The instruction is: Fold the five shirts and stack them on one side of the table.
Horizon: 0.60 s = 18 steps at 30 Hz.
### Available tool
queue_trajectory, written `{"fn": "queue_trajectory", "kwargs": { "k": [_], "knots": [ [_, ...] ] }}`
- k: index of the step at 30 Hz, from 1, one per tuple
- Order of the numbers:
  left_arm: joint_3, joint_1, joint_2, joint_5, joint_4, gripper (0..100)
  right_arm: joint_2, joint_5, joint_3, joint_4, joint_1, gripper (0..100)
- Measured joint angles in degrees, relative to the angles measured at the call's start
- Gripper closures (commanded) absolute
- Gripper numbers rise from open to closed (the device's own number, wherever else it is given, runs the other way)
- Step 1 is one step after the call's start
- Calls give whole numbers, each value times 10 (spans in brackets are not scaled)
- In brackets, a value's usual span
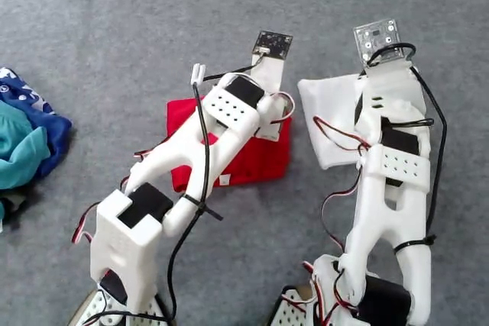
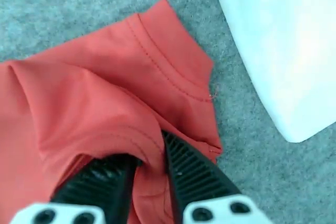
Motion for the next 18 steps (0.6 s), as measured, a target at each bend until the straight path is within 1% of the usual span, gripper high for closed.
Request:
{"fn": "queue_trajectory", "kwargs": {
  "k": [3, 9, 18],
  "knots": [
    [-9, 0, 0, 9, 2, 970, 0, 0, 0, 0, 0, 980],
    [-43, 0, 0, 29, 35, 970, 0, 0, 0, 0, 0, 980],
    [-70, 0, 59, 32, 36, 967, 0, 0, 0, 0, 0, 980]
  ]
}}
